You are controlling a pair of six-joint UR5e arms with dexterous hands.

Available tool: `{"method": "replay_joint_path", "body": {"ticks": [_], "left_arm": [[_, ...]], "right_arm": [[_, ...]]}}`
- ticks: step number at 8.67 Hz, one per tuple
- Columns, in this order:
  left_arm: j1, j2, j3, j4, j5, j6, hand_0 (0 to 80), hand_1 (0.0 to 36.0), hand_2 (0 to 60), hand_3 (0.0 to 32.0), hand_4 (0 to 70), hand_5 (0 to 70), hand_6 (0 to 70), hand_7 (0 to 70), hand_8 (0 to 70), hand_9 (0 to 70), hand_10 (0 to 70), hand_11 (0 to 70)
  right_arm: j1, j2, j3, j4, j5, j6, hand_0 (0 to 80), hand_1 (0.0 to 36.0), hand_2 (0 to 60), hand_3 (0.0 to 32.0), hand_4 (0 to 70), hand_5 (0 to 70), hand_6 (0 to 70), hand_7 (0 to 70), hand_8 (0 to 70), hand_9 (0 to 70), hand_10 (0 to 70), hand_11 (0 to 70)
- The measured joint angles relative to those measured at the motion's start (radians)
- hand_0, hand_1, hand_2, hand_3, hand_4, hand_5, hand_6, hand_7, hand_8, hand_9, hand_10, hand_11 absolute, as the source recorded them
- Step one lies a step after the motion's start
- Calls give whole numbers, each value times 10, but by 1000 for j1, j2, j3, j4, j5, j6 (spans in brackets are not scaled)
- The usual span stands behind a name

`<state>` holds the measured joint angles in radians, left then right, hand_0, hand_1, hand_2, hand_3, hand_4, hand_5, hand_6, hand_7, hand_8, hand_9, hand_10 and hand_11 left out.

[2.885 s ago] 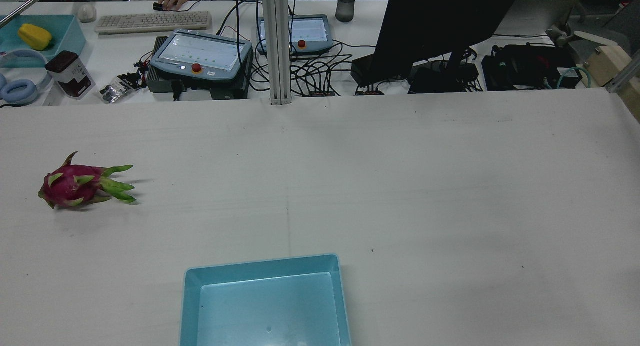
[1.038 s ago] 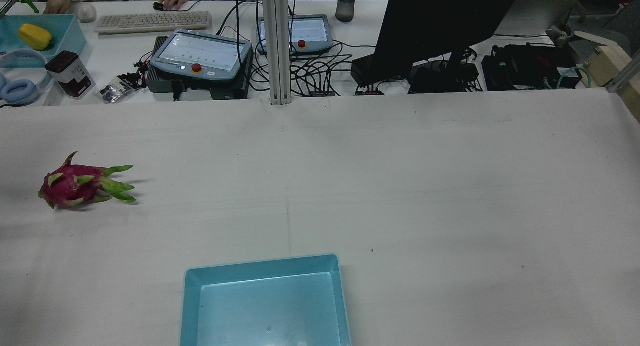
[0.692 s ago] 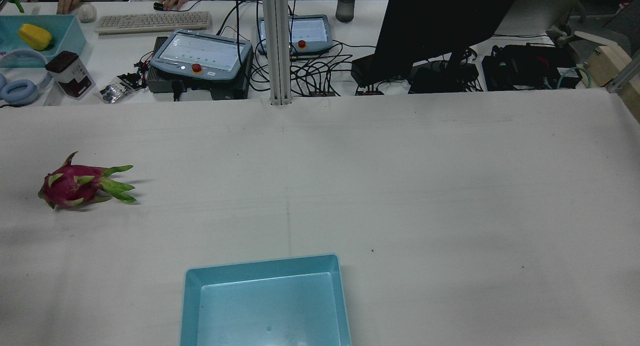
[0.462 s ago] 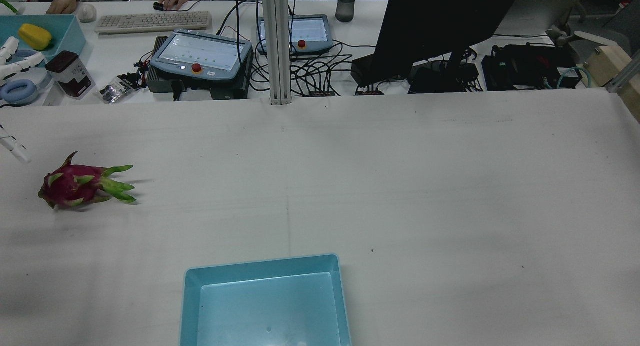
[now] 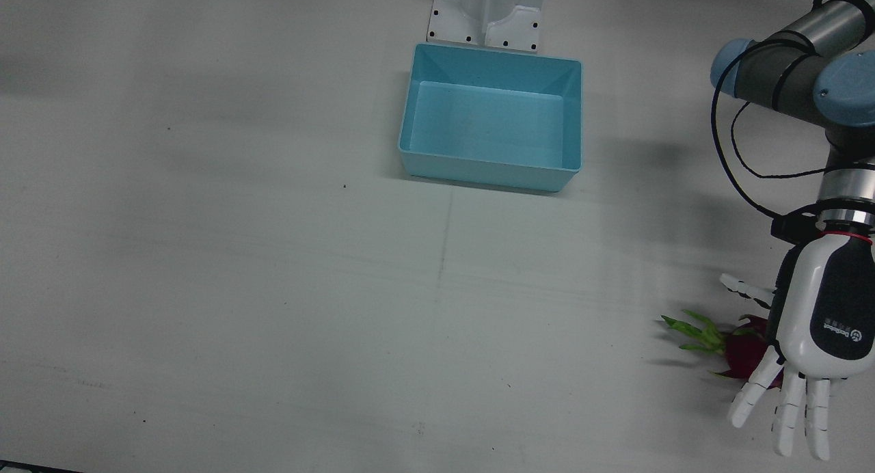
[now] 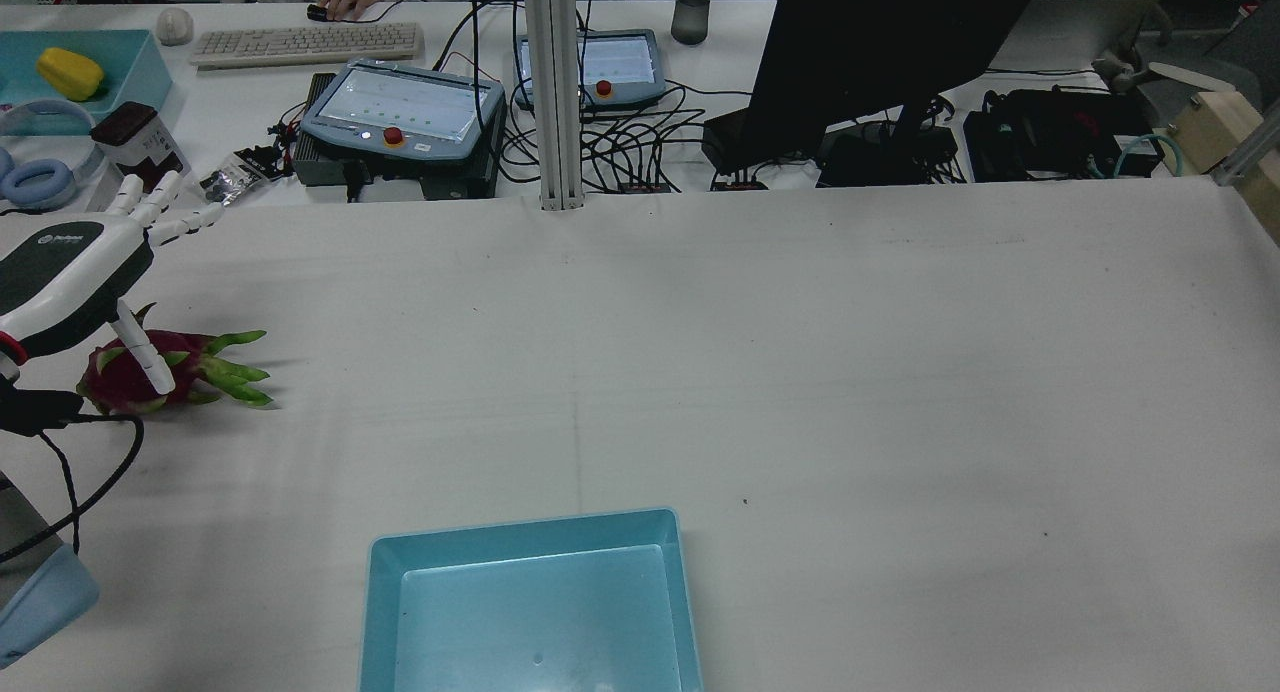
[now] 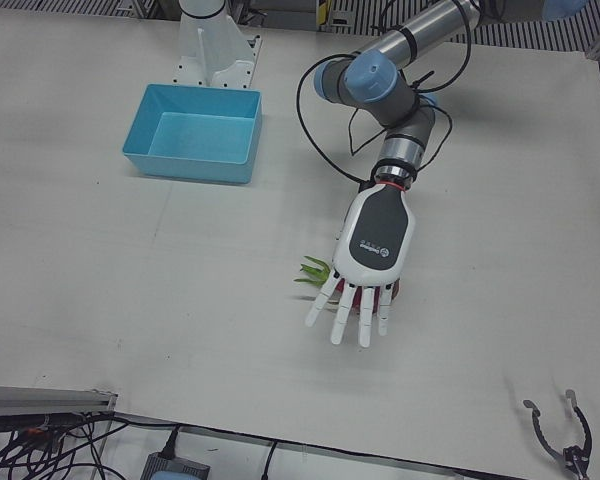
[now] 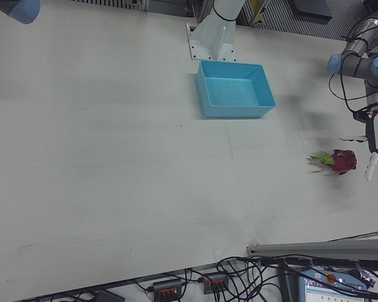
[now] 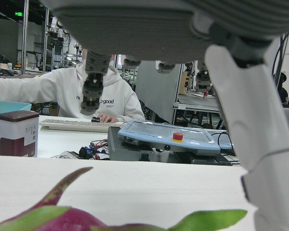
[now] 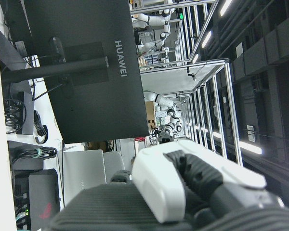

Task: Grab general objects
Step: 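Move the left hand down beside the pink dragon fruit, then close the left hand's fingers around the dragon fruit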

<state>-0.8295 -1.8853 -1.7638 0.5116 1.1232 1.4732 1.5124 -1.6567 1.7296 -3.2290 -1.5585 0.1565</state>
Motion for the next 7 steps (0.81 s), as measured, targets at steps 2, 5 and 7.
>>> {"method": "replay_joint_path", "body": {"ticks": [2, 5, 7], "left_arm": [[35, -36, 46, 44, -16, 47, 455, 101, 46, 228, 49, 0, 0, 0, 0, 0, 0, 0], [38, -37, 121, 30, -46, 59, 425, 83, 38, 196, 47, 0, 0, 0, 0, 0, 0, 0], [31, -33, 135, 32, -55, 60, 421, 80, 31, 188, 41, 0, 0, 0, 0, 0, 0, 0]], "right_arm": [[0, 0, -1, 0, 0, 0, 0, 0, 0, 0, 0, 0, 0, 0, 0, 0, 0, 0], [-1, 0, -1, 0, 0, 0, 0, 0, 0, 0, 0, 0, 0, 0, 0, 0, 0, 0], [-1, 0, -1, 0, 0, 0, 0, 0, 0, 0, 0, 0, 0, 0, 0, 0, 0, 0]]}}
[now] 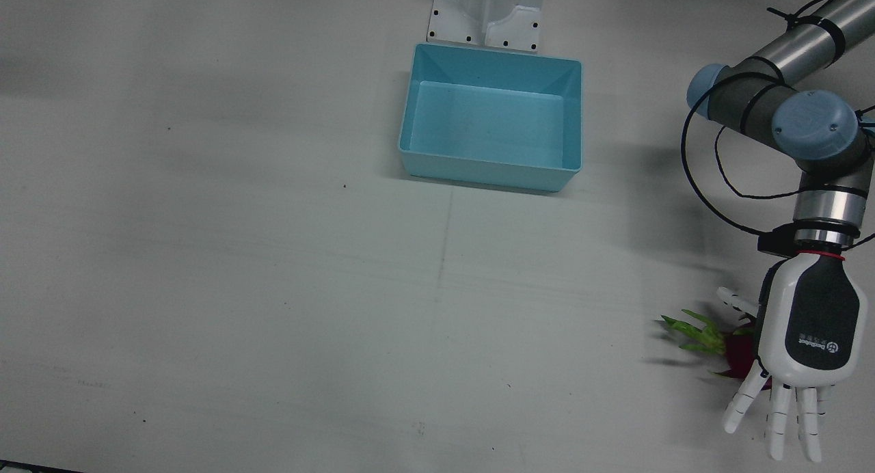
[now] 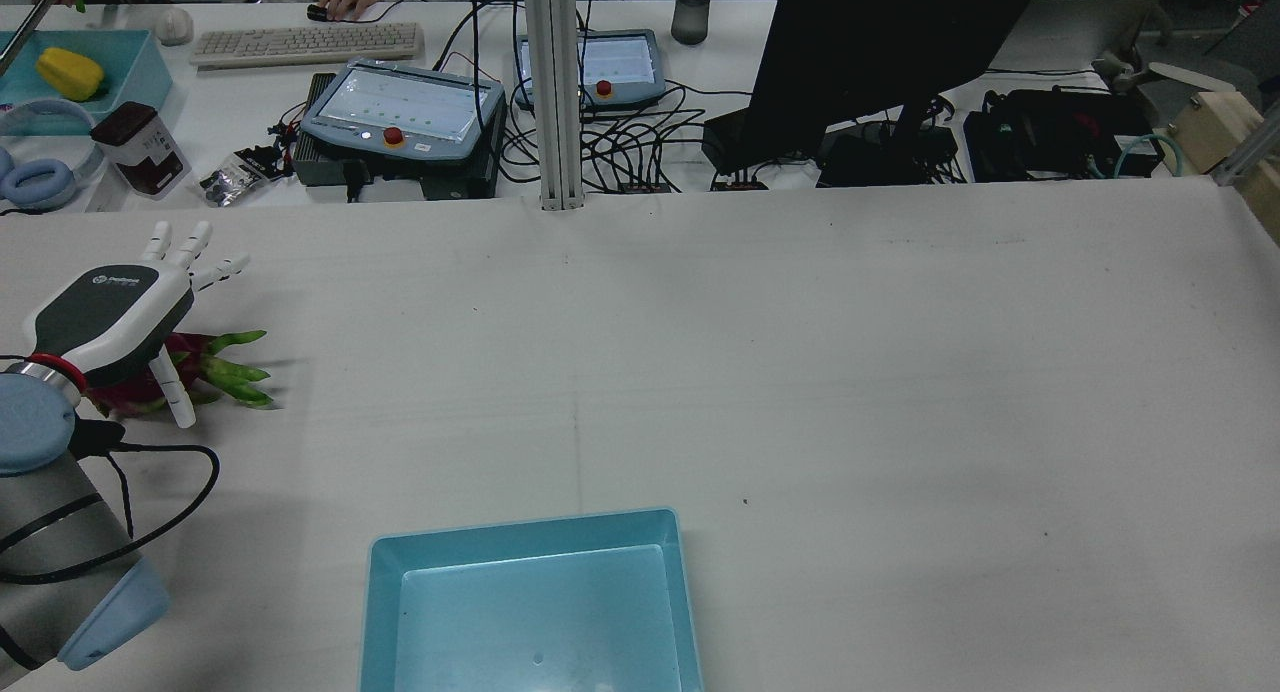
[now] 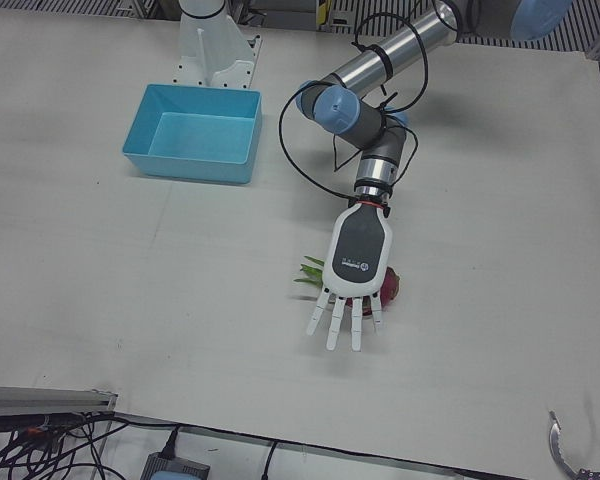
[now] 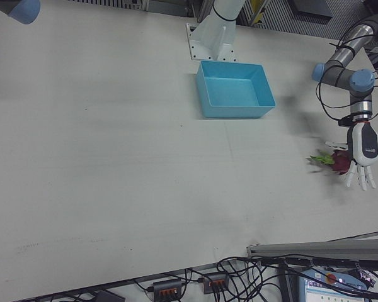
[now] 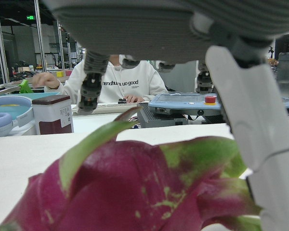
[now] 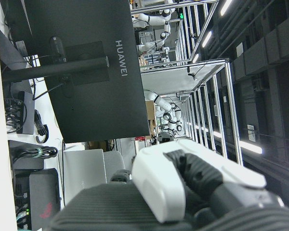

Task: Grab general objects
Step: 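Close the left hand's fingers around the dragon fruit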

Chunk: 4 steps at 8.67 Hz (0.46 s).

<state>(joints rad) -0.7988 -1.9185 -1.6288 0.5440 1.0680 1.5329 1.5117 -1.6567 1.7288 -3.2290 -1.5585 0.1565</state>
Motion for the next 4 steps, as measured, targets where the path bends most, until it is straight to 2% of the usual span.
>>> {"method": "replay_joint_path", "body": {"ticks": [4], "left_arm": [[8, 36, 20, 3, -2, 3, 418, 74, 11, 160, 41, 0, 0, 0, 0, 0, 0, 0]], "right_arm": [[-1, 0, -1, 0, 0, 0, 0, 0, 0, 0, 0, 0, 0, 0, 0, 0, 0, 0]]}}
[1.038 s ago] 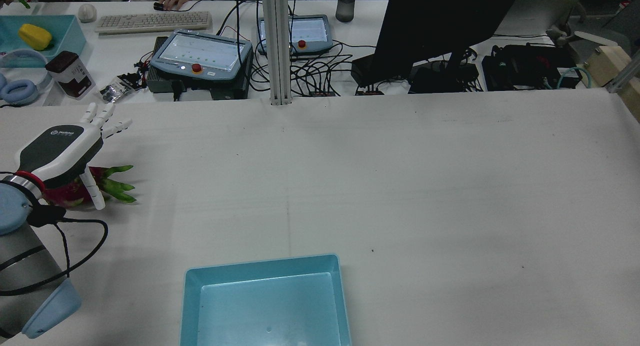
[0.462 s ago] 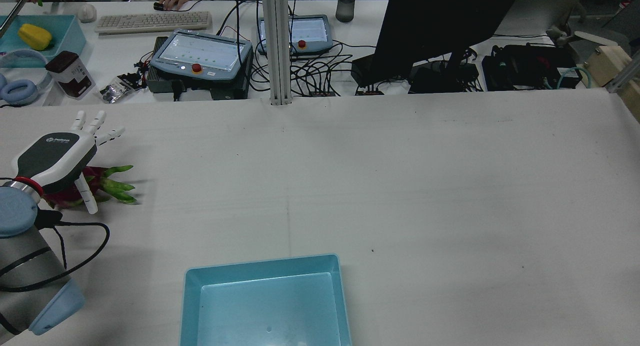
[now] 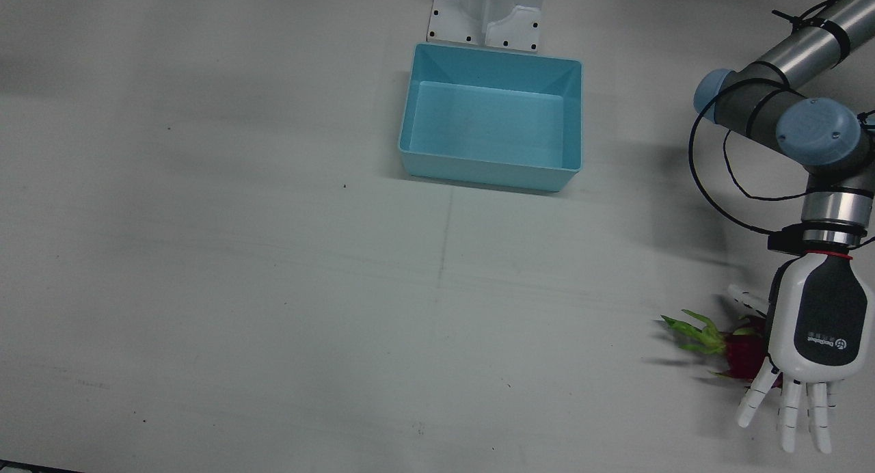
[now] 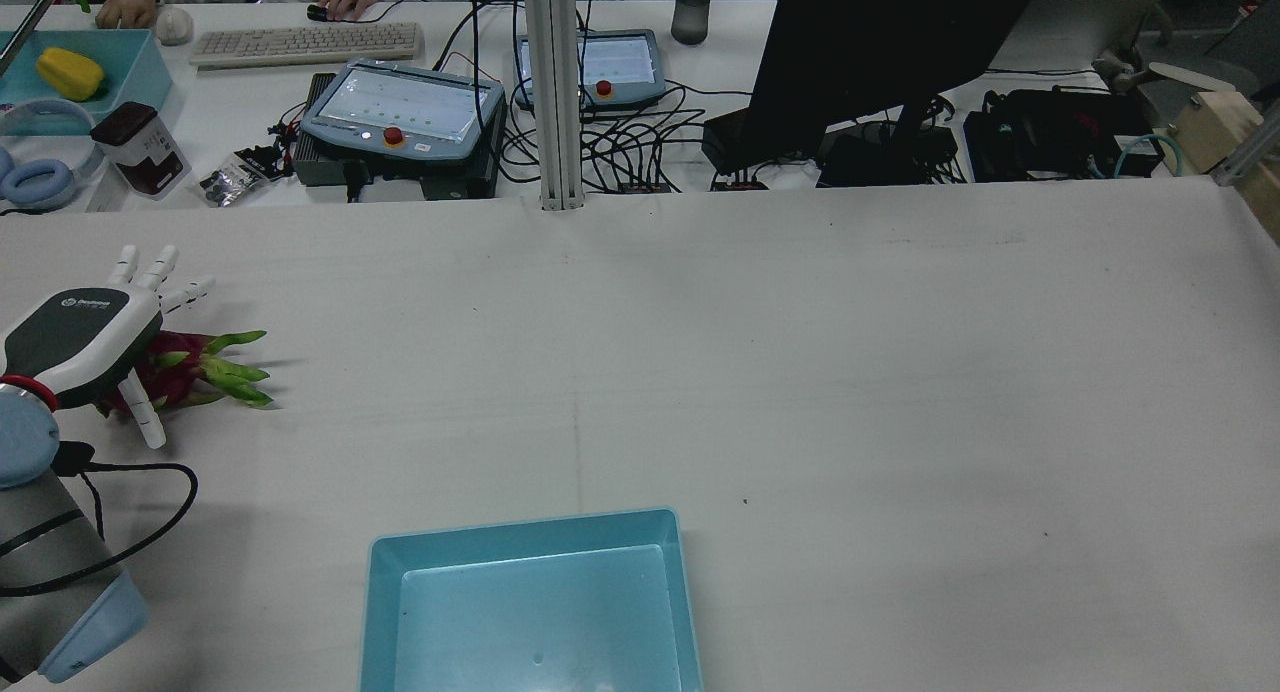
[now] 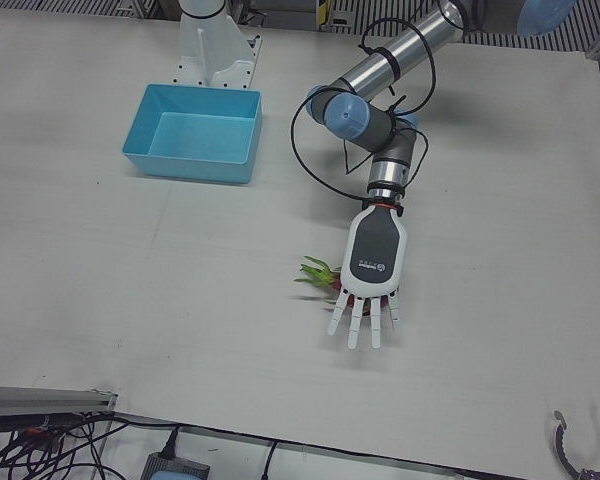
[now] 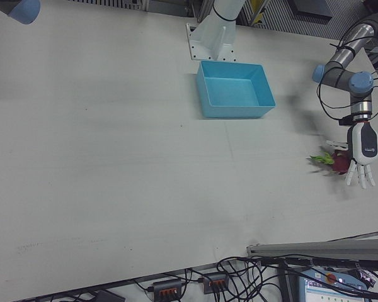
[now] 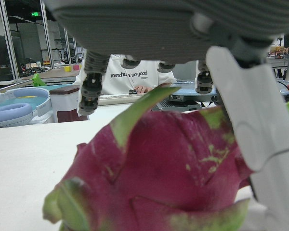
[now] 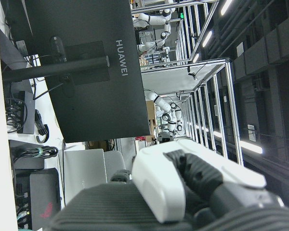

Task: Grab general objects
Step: 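Close the left hand's fingers around the dragon fruit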

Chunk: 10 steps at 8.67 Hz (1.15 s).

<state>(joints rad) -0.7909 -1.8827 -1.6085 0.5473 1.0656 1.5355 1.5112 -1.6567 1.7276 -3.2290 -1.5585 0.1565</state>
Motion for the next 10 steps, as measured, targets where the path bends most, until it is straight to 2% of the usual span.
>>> {"method": "replay_joint_path", "body": {"ticks": [1, 4, 5, 6, 7, 8, 9, 10], "left_arm": [[0, 2, 18, -10, -1, 0, 416, 74, 13, 154, 39, 0, 0, 0, 0, 0, 0, 0], [3, 3, 68, -51, -1, 0, 419, 75, 18, 96, 58, 0, 0, 0, 0, 0, 0, 0], [4, 3, 88, -70, -1, -1, 414, 75, 34, 46, 75, 0, 0, 0, 0, 0, 0, 0], [4, 3, 104, -87, 0, -2, 419, 92, 96, 0, 73, 83, 0, 0, 0, 0, 0, 0], [3, 3, 114, -97, 0, -3, 423, 99, 121, 0, 0, 700, 17, 19, 0, 0, 0, 1], [3, 2, 118, -101, 0, -4, 423, 97, 146, 0, 0, 700, 85, 164, 7, 27, 23, 42], [2, 2, 120, -102, 0, -5, 416, 85, 152, 0, 33, 700, 139, 252, 40, 92, 63, 100], [2, 2, 121, -102, 0, -5, 405, 64, 140, 0, 89, 700, 184, 310, 98, 173, 99, 149]], "right_arm": [[0, 0, 0, 0, 0, 0, 0, 0, 0, 0, 0, 0, 0, 0, 0, 0, 0, 0], [0, 0, 0, 0, 0, 1, 0, 0, 0, 0, 0, 0, 0, 0, 0, 0, 0, 0], [0, 0, 0, 0, 0, 1, 0, 0, 0, 0, 0, 0, 0, 0, 0, 0, 0, 0], [0, 0, 0, 0, 0, 1, 0, 0, 0, 0, 0, 0, 0, 0, 0, 0, 0, 0], [0, 0, 0, 0, 0, 0, 0, 0, 0, 0, 0, 0, 0, 0, 0, 0, 0, 0], [0, 0, 0, 0, 0, 0, 0, 0, 0, 0, 0, 0, 0, 0, 0, 0, 0, 0], [0, 0, 0, 0, 0, 0, 0, 0, 0, 0, 0, 0, 0, 0, 0, 0, 0, 0], [0, 0, 0, 0, 0, 0, 0, 0, 0, 0, 0, 0, 0, 0, 0, 0, 0, 0]]}}
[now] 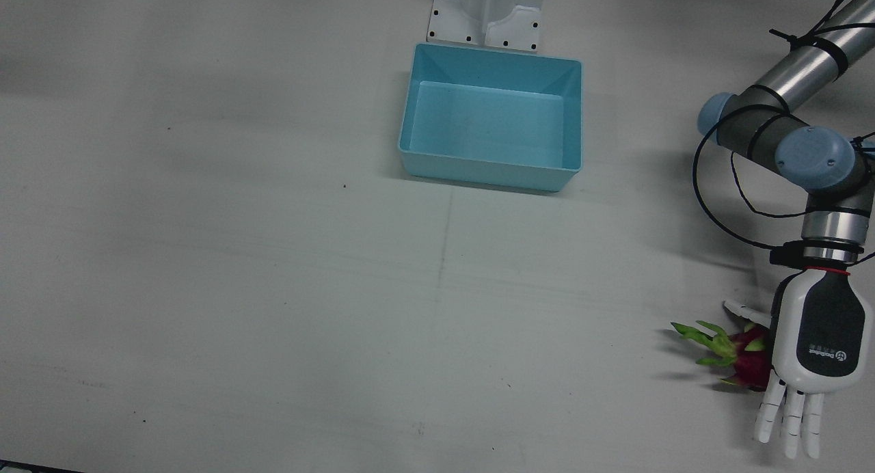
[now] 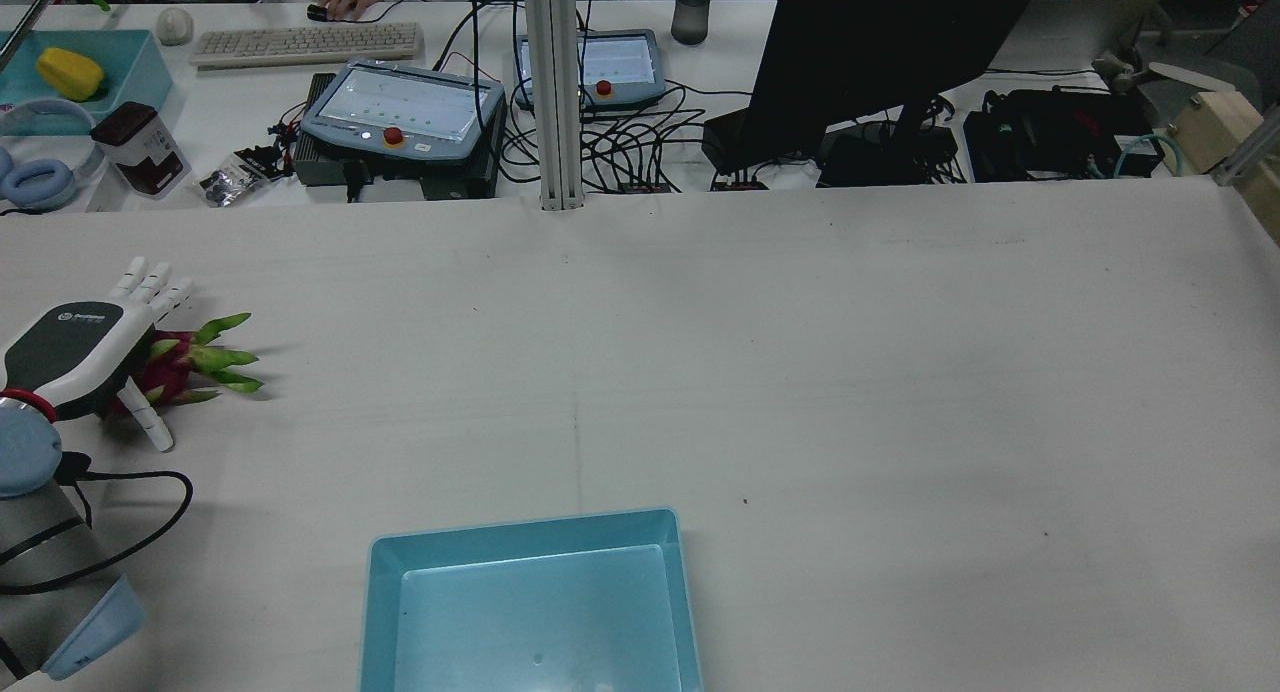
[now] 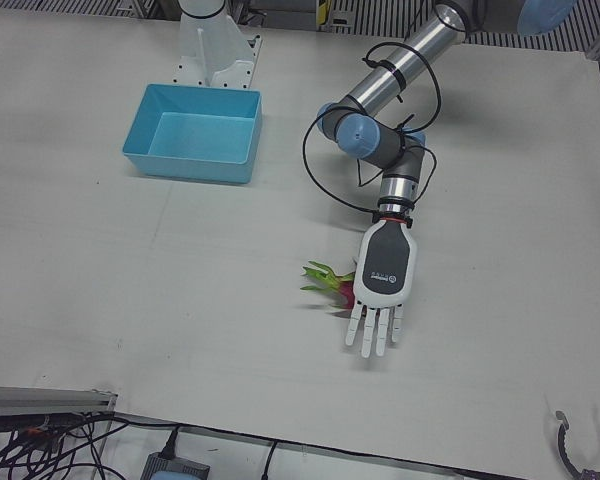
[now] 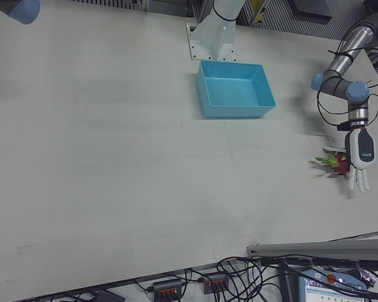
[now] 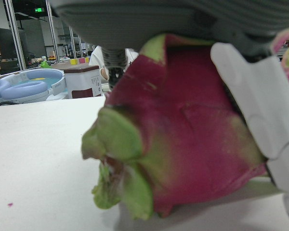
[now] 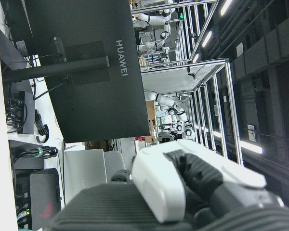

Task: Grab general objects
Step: 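Close the left hand's fingers around the dragon fruit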

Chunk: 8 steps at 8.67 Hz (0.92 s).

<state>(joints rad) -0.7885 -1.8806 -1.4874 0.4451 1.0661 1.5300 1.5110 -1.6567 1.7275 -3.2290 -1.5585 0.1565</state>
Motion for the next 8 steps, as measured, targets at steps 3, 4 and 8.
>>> {"method": "replay_joint_path", "body": {"ticks": [3, 4, 8], "left_arm": [[-1, 0, 2, 1, -1, 0, 374, 17, 157, 0, 215, 700, 387, 599, 289, 436, 274, 394], [-2, 0, 2, 1, -2, 1, 359, 1, 163, 0, 261, 700, 471, 693, 364, 521, 363, 508], [-25, 1, -63, -4, -47, 0, 263, 0, 200, 0, 374, 700, 700, 700, 580, 700, 700, 700]], "right_arm": [[0, 0, 0, 0, 0, 0, 0, 0, 0, 0, 0, 0, 0, 0, 0, 0, 0, 0], [0, 0, 0, 0, 0, 1, 0, 0, 0, 0, 0, 0, 0, 0, 0, 0, 0, 0], [0, 0, 0, 0, 0, 0, 0, 0, 0, 0, 0, 0, 0, 0, 0, 0, 0, 0]]}}
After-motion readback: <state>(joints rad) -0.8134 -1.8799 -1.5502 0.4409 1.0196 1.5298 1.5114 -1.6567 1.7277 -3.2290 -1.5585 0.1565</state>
